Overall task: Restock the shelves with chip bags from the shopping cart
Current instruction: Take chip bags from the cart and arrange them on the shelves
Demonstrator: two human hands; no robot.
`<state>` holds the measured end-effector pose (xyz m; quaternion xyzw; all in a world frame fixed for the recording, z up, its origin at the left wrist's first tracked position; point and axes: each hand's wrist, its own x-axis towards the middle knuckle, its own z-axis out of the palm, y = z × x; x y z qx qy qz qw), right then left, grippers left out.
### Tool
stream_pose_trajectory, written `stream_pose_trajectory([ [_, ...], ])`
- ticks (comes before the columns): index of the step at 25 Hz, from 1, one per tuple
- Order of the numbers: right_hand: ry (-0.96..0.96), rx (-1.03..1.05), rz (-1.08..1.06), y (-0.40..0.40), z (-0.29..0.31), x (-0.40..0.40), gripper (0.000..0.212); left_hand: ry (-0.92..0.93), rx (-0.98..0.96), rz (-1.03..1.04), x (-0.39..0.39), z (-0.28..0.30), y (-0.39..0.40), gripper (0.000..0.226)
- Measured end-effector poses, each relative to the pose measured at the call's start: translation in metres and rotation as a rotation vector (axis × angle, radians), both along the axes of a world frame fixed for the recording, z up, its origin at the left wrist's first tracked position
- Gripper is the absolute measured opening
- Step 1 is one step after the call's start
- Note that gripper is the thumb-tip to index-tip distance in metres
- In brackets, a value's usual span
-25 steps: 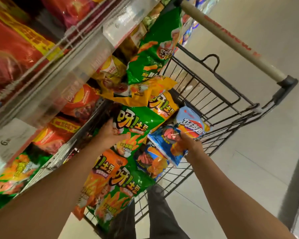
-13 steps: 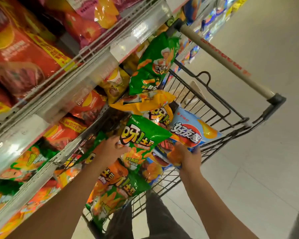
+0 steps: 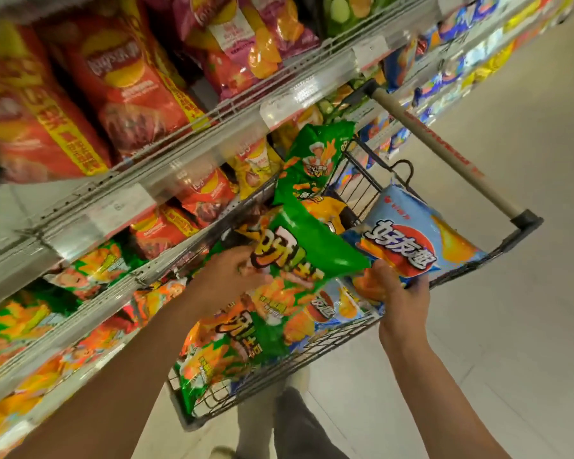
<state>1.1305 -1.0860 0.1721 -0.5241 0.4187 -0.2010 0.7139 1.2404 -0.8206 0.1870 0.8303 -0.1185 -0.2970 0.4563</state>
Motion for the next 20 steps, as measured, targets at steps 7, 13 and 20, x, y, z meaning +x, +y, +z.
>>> stream_pose_trajectory([
  [7, -0.077, -0.110, 0.288, 0.056, 0.021, -0.025, 0.033, -0.112, -0.122, 0.447, -0.061, 0.031, 0.082, 0.018],
  [13, -0.143, -0.186, 0.619, 0.159, 0.025, -0.085, 0.042, -0.062, -0.245, 0.696, -0.192, 0.035, 0.199, 0.013],
  [20, -0.090, -0.259, 0.848, 0.268, 0.045, -0.134, 0.050, -0.158, -0.209, 0.989, -0.324, 0.056, 0.322, 0.019],
])
